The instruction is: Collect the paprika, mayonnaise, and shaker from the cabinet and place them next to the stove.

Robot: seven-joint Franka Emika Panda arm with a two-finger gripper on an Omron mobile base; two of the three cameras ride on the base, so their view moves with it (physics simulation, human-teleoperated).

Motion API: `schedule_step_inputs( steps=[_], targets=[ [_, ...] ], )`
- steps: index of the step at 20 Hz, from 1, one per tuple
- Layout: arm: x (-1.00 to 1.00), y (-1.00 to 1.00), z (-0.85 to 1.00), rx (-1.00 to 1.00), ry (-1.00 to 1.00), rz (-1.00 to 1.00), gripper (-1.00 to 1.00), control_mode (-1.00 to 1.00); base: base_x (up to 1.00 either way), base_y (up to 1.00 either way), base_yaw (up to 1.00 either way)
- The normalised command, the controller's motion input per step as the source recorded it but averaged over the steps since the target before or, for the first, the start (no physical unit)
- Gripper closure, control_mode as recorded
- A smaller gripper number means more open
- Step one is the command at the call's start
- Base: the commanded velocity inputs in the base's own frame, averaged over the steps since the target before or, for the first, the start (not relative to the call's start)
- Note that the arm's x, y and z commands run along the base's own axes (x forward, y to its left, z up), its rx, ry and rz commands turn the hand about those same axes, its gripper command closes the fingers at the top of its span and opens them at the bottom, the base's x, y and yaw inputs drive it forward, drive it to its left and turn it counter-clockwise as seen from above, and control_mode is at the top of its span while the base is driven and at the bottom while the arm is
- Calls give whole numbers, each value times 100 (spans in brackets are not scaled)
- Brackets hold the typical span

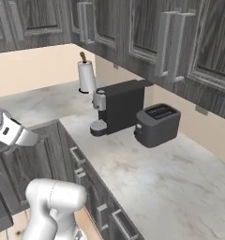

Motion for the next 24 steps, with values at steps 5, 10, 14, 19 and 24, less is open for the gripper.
schedule_step_inputs(
  steps=[5, 10, 14, 19, 24],
  targets=[
    [0, 0, 0, 0, 0, 0, -100, 100, -27, 1, 4],
    [0, 0, 0, 0, 0, 0, -100, 100, -2, -95, -2],
    [0, 0, 0, 0, 0, 0, -100, 100, -9, -100, -15],
    [0, 0, 0, 0, 0, 0, -100, 100, -8, -93, -38],
    [0, 0, 0, 0, 0, 0, -100, 100, -15, -47, -52]
  ],
)
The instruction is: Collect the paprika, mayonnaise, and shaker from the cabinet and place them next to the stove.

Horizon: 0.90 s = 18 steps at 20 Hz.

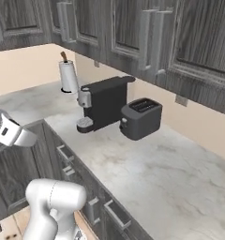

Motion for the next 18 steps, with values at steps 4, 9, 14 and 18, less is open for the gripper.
schedule_step_inputs(
  steps=[4, 9, 14, 18],
  targets=[
    [0, 0, 0, 0, 0, 0, -100, 100, -5, -98, -34],
    [0, 0, 0, 0, 0, 0, -100, 100, -10, -86, -40],
    [0, 0, 0, 0, 0, 0, -100, 100, -2, -88, -47],
    [0, 0, 0, 0, 0, 0, -100, 100, 0, -42, -62]
  ],
)
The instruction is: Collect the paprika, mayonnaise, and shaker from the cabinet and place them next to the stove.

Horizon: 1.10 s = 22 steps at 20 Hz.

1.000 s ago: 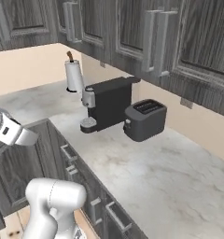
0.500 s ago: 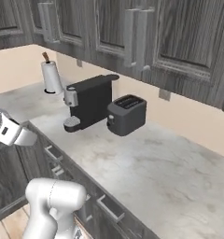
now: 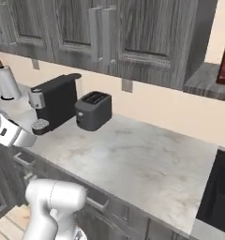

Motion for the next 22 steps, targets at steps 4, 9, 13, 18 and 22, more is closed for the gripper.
schedule_step_inputs(
  steps=[4, 9, 13, 18, 22],
  targets=[
    [0, 0, 0, 0, 0, 0, -100, 100, 0, -45, -60],
    [0, 0, 0, 0, 0, 0, -100, 100, 4, -86, -45],
    [0, 0, 0, 0, 0, 0, -100, 100, 24, -99, -20],
    [0, 0, 0, 0, 0, 0, -100, 100, 24, -89, -10],
    [0, 0, 0, 0, 0, 0, -100, 100, 30, -72, -1]
  ],
)
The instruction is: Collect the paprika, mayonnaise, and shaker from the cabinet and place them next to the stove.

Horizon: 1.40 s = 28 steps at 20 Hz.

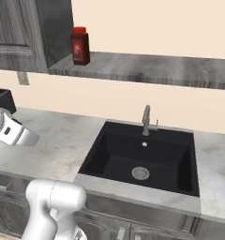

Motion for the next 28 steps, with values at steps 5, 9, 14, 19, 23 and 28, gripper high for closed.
schedule_step_inputs(
  steps=[5, 9, 14, 19, 23, 28],
  targets=[
    [0, 0, 0, 0, 0, 0, -100, 100, 10, -74, 0],
    [0, 0, 0, 0, 0, 0, -100, 100, 12, -86, 0],
    [0, 0, 0, 0, 0, 0, -100, 100, 28, -86, 0],
    [0, 0, 0, 0, 0, 0, -100, 100, 36, -62, 0],
    [0, 0, 0, 0, 0, 0, -100, 100, 41, -38, 3],
    [17, -16, 13, 7, -5, 2, -100, -100, 28, -23, 3]
  ],
)
